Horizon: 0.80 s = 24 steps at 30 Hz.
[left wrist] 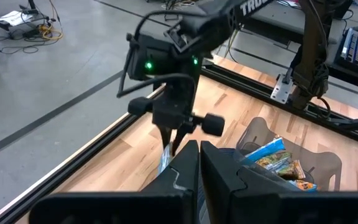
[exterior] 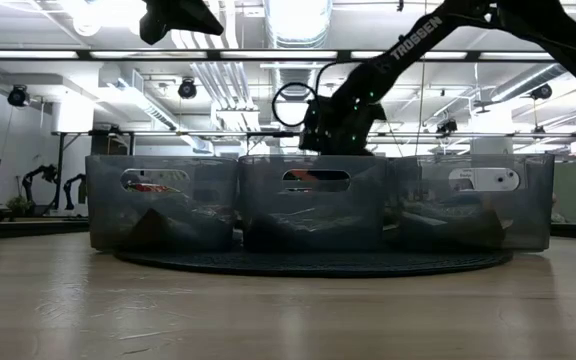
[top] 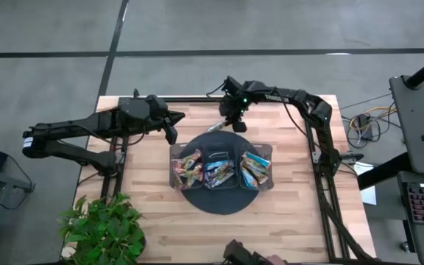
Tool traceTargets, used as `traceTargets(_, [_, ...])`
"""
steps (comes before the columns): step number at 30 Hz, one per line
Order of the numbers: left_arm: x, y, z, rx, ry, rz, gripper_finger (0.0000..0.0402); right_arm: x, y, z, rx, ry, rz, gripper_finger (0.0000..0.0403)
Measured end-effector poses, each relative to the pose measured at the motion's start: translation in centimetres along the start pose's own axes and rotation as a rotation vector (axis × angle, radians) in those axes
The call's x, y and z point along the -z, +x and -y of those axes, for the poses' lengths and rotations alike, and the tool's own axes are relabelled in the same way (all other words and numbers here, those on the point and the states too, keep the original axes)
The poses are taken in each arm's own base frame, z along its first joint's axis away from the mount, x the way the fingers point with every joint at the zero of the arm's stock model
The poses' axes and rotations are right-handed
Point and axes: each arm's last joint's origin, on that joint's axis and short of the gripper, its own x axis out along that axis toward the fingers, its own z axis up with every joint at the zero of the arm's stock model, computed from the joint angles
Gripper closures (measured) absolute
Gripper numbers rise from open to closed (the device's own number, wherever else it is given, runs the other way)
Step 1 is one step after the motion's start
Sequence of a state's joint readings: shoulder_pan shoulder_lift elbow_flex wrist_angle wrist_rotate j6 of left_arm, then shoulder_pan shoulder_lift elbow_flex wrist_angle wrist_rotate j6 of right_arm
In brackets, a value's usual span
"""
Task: Pick and place Granola Bars by type
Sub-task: Put the yellow granola bar into the right black bin
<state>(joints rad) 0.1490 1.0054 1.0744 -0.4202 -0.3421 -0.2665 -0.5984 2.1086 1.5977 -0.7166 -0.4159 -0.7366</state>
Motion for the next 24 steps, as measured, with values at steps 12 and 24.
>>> traceTargets(12, [0.0, 0.0, 0.0, 0.000, 0.007, 0.001, 0.0401, -1.9, -5.1, -2.2, -0.179, 0.095, -0.157, 0.0364])
traceTargets(24, [-0.2, -0.6, -0.2, 0.004, 0.022, 0.018, 0.0401, -3.6, -12.5, -8.0, -0.157, 0.097, -0.015, 0.0365])
